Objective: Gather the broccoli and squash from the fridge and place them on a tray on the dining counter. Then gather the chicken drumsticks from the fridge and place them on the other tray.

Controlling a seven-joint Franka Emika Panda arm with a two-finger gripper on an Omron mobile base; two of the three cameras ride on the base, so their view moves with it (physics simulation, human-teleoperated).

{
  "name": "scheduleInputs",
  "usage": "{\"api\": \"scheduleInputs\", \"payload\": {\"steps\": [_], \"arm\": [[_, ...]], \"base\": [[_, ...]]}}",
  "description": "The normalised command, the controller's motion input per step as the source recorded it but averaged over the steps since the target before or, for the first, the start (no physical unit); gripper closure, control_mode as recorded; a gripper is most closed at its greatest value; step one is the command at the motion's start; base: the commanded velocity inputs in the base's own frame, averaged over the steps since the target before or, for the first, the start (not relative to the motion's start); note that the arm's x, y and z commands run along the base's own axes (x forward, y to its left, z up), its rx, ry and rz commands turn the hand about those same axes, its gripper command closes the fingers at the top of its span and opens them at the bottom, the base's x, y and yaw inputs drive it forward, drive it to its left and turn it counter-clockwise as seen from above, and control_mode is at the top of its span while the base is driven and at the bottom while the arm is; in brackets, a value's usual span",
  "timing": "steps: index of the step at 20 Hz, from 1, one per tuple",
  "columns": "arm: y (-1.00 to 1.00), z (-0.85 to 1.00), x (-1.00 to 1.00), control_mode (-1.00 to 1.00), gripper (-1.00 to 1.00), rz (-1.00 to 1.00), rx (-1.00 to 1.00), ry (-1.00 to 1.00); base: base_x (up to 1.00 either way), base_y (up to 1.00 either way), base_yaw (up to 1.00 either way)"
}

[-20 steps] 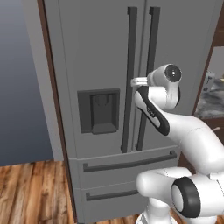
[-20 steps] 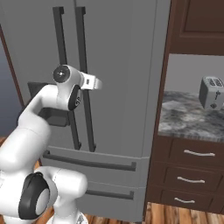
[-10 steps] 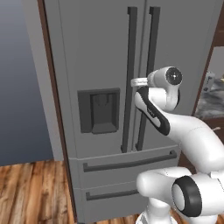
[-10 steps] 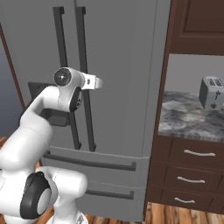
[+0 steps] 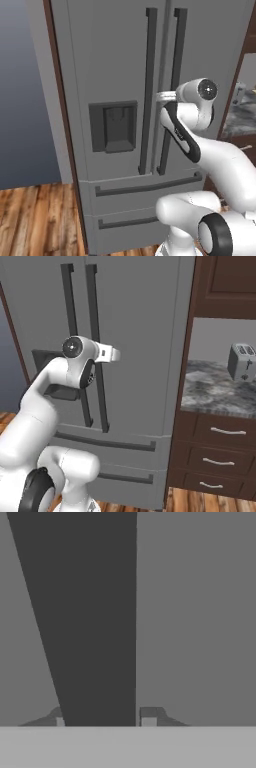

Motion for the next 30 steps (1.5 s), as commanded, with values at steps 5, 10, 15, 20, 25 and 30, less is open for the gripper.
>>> {"api": "scheduleInputs", "payload": {"steps": [5, 10, 15, 20, 25, 30], "arm": [[-0.6, 0.39, -0.79, -1.0, 1.0, -0.06, 0.01, 0.05], [-0.68, 0.57, -0.79, -1.0, 1.0, -0.09, 0.01, 0.13], [-0.82, 0.57, -0.76, -1.0, 1.0, -0.08, 0.01, 0.11], [-0.91, 0.49, -0.75, -1.0, 1.0, -0.04, 0.0, 0.05], [-0.86, 0.4, -0.72, -1.0, -1.0, -0.02, 0.0, 0.01], [-0.21, 0.09, -0.98, -1.0, -1.0, -0.1, 0.01, -0.06]], "base": [[0.0, 0.0, 0.0], [0.0, 0.0, 0.0], [0.0, 0.0, 0.0], [0.0, 0.0, 0.0], [0.0, 0.0, 0.0], [0.0, 0.0, 0.0]]}}
